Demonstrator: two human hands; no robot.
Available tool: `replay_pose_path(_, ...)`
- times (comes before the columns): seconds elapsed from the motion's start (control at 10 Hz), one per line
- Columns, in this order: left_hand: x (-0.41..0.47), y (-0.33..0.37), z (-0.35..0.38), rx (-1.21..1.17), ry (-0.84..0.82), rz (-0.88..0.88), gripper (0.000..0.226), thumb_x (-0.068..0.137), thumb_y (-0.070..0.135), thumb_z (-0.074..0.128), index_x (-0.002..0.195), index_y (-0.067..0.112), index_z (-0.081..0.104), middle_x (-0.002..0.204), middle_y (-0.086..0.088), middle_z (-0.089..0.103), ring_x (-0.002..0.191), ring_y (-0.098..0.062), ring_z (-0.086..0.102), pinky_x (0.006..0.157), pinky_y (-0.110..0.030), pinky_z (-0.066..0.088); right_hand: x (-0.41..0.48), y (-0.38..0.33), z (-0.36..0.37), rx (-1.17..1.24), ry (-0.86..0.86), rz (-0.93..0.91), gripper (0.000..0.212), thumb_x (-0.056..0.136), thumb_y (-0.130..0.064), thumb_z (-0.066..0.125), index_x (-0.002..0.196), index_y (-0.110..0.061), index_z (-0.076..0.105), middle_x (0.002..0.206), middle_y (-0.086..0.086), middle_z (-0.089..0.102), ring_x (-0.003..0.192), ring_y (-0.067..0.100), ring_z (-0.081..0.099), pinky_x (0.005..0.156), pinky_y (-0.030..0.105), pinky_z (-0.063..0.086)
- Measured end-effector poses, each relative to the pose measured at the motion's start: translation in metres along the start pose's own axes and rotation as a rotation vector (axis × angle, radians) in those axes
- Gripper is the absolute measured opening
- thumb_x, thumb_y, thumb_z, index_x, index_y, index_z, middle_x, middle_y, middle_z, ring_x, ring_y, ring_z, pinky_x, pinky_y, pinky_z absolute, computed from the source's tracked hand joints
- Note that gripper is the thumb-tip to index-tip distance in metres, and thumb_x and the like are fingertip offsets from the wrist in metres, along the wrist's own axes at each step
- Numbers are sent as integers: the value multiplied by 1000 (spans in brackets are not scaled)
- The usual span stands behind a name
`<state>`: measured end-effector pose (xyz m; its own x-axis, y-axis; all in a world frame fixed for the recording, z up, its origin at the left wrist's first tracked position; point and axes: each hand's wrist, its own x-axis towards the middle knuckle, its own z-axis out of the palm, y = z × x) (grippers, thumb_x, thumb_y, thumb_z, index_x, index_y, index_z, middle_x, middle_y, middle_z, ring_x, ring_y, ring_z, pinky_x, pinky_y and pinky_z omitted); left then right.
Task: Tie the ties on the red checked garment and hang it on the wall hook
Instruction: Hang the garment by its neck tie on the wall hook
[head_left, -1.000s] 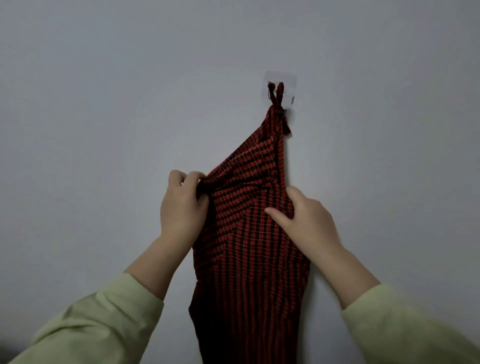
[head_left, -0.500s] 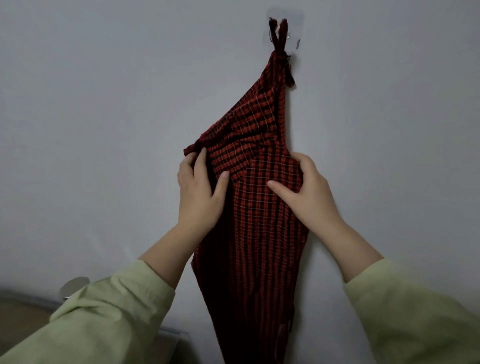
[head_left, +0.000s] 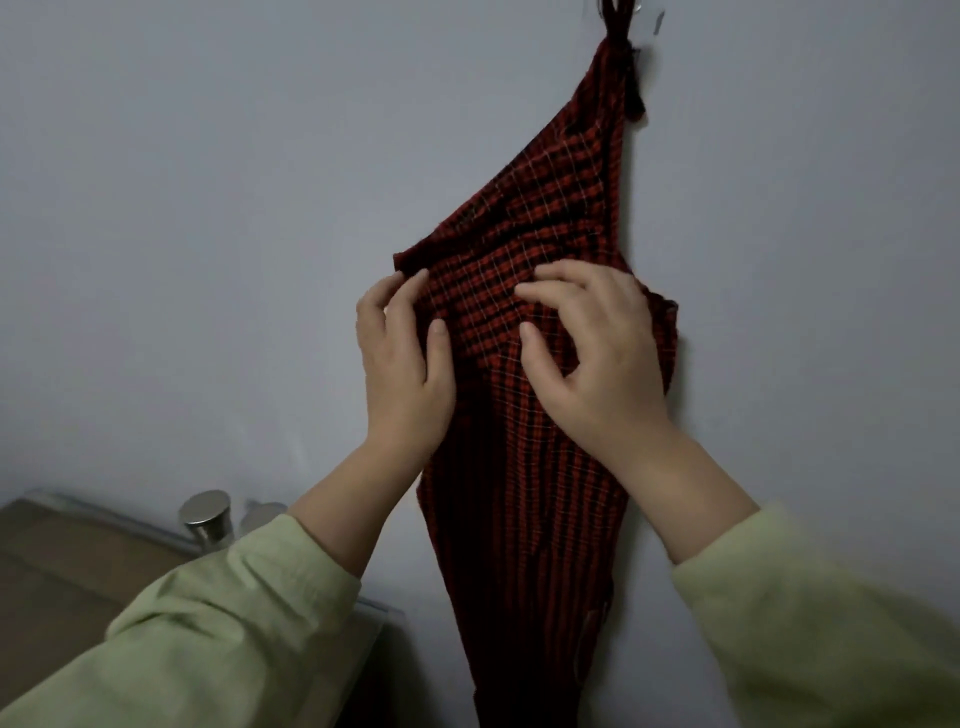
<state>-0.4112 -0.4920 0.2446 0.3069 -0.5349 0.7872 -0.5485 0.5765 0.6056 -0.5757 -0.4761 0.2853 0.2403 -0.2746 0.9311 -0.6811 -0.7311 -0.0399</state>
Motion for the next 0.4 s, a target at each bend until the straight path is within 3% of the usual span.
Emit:
replay_pose_path(0.1,12,9,-29,-47,12,-16,31,97,11,41,124,15,54,121,5,50,116,-1,48,100,-23,41,14,-27,15,241,-110,79,23,92,-17,58,113,-13,66,111,-3,64,107,12,57,95,26,45)
replay_pose_path(0.2,26,19,-64,-131,2,-113,30,97,12,40,120,21,58,116,7,61,110,0,56,93,-19,45,32,-56,30,533,-167,275,19,95,-18,56,110,-15,66,100,-8,67,95,7,63,84,24,53)
replay_pose_path(0.4,48,37,-161,-324,-42,-360,30,102,23,36,114,18,64,110,-4,69,104,-18,66,93,-43,54,63,-126,69,1156,-263,637,30,102,-24,43,96,-9,68,73,5,67,61,16,61,65,29,55)
